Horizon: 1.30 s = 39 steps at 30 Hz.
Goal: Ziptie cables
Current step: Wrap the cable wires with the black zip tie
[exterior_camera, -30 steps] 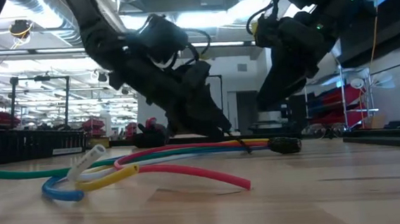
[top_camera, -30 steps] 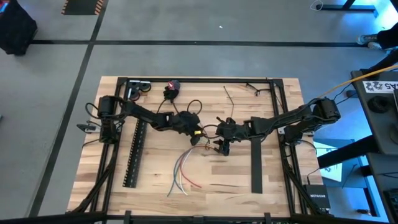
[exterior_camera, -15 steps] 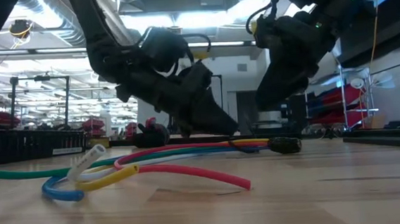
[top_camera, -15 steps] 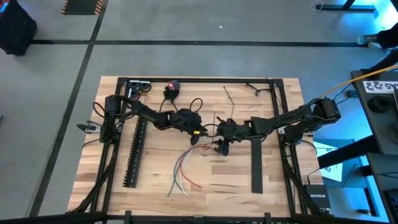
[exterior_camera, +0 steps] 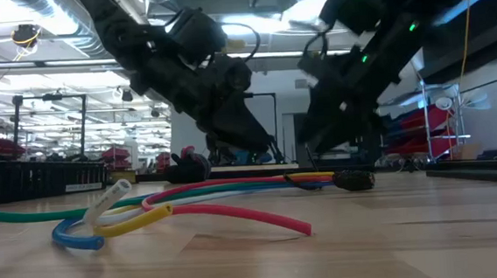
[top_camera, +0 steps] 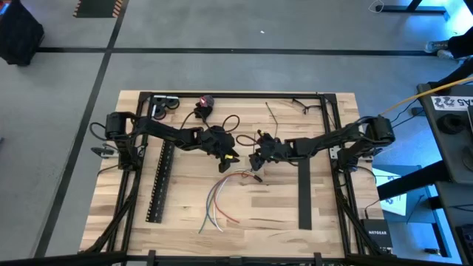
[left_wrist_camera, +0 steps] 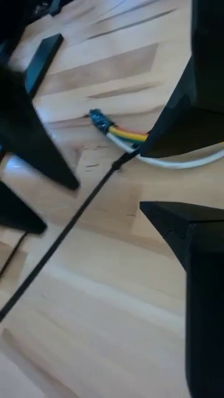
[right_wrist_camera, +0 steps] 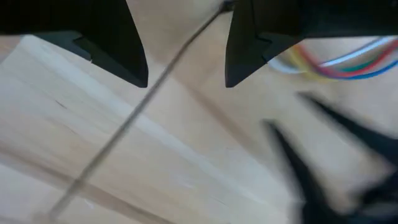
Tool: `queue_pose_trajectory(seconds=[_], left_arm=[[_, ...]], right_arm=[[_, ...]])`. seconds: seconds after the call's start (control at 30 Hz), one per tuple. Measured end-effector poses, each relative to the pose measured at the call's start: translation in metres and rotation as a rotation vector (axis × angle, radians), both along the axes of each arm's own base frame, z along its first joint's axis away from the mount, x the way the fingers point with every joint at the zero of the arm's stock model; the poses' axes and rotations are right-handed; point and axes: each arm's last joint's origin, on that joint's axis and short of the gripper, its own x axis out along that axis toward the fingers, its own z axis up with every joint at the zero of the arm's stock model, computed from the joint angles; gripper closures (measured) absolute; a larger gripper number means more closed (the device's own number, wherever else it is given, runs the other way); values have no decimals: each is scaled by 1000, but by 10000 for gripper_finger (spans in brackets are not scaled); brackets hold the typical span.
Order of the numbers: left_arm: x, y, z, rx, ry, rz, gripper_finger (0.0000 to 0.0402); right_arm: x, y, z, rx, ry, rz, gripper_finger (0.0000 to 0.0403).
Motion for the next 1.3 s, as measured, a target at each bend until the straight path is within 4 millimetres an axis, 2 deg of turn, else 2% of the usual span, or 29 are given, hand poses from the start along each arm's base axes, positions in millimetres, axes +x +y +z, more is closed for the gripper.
queue_pose_trajectory(seconds=[0.1, 0.27, 0.4, 0.53, 0.6, 0.8, 0.97, 1.13, 1.3], left_arm=[[-5, -1, 4, 2, 34, 1, 284], [-6, -1, 6, 33, 36, -20, 284], [-5, 0, 7, 70, 20, -26, 284], [-5, 2, 7, 102, 16, -18, 284], [-6, 4, 7, 71, 20, 0, 284], [-11, 15, 20, -32, -23, -16, 284], [-10, 16, 26, -93, -83, -91, 284], [-6, 7, 30, -51, -135, -148, 284], [3, 2, 26, 5, -195, -112, 284]], right_arm=[[1, -7, -16, 33, 47, -52, 197], [5, -5, -23, 46, 45, -41, 230], [10, 2, -27, 52, 10, -14, 289], [14, 10, -30, 50, -20, 17, 372], [16, 15, -28, 16, -38, 65, 394], [21, 30, -17, -90, -108, 215, 400], [21, 37, -16, -112, -117, 262, 401], [23, 38, -14, -133, -138, 281, 402], [24, 38, -11, -156, -165, 288, 402]])
